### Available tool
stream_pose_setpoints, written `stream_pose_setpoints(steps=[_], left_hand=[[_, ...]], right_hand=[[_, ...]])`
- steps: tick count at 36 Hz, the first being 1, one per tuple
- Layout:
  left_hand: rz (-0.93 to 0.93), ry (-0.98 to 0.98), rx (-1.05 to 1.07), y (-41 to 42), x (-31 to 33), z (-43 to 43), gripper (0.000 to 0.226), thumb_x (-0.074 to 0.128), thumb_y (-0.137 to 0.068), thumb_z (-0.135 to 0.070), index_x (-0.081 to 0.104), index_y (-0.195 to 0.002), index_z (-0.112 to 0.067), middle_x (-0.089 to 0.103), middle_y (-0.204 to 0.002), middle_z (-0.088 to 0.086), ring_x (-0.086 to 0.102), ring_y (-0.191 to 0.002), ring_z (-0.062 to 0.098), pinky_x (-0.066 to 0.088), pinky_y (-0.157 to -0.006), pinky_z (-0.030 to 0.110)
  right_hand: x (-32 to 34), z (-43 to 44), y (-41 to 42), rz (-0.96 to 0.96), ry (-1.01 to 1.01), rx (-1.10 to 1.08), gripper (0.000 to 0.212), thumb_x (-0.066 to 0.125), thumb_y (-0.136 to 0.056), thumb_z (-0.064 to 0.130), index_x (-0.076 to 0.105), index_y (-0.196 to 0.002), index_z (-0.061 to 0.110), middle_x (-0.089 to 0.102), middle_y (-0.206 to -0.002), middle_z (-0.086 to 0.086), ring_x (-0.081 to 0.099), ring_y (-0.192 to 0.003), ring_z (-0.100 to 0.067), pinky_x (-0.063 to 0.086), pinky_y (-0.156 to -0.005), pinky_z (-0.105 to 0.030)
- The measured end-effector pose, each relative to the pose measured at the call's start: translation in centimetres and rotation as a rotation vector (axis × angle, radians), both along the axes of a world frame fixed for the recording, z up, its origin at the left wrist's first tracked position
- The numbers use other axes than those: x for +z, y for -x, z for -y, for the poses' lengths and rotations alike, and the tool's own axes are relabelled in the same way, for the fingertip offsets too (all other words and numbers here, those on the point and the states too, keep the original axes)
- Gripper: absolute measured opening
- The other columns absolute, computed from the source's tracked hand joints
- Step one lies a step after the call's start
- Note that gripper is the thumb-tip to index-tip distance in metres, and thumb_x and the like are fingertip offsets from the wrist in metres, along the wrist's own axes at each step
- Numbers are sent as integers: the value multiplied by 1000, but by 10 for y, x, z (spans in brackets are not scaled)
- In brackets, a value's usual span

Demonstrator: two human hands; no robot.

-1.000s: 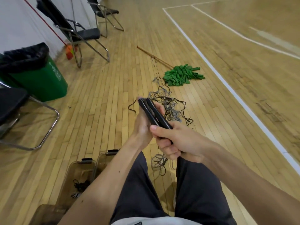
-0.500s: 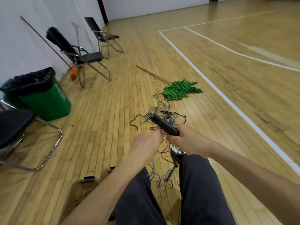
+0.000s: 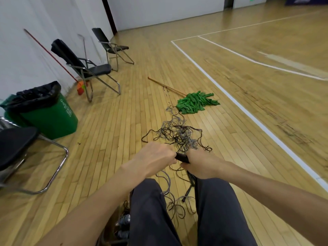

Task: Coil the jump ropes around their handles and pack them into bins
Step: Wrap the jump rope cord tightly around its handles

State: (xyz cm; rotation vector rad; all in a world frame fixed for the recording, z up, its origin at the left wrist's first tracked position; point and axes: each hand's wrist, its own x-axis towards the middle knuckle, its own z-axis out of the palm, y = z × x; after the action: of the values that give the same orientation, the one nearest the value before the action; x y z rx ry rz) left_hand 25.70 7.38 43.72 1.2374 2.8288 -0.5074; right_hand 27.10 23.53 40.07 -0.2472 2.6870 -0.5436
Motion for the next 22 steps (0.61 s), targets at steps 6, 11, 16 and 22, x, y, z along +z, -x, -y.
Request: stream_pose_setpoints(steps=[6, 11, 16, 22], left_hand=[[56, -17, -44, 1, 11, 2, 37, 53, -98, -48, 66, -107, -14, 64, -99, -1, 61, -93, 18, 46, -74, 27], [134, -152, -51, 8, 13, 9, 46, 67, -79, -64, 57, -82, -20, 56, -79, -6, 47, -78, 11, 42, -67, 29], [380, -312, 79, 8, 16, 8, 45, 85, -64, -58, 62, -69, -20, 52, -63, -14, 47, -65, 3, 41, -61, 21], [730, -632, 157, 5, 13, 11, 33, 95, -60, -32, 72, -66, -11, 65, -64, 3, 52, -60, 8, 39, -57, 24]], right_hand=[[-2, 1, 3, 81, -82, 112, 19, 53, -102, 34, 52, -98, 15, 59, -78, -4, 58, -67, -23, 47, -60, -35], [3, -7, -2, 143, -85, 289, 28, 53, -102, 34, 47, -78, 21, 54, -73, -3, 49, -62, -21, 40, -58, -32], [0, -14, -9, 79, -31, 423, 24, 53, -103, 36, 49, -83, 24, 58, -80, -3, 50, -67, -21, 45, -65, -35], [-1, -25, -22, -3, 92, 500, 28, 53, -102, 43, 59, -107, 15, 60, -76, 2, 49, -60, -10, 40, -59, -23]])
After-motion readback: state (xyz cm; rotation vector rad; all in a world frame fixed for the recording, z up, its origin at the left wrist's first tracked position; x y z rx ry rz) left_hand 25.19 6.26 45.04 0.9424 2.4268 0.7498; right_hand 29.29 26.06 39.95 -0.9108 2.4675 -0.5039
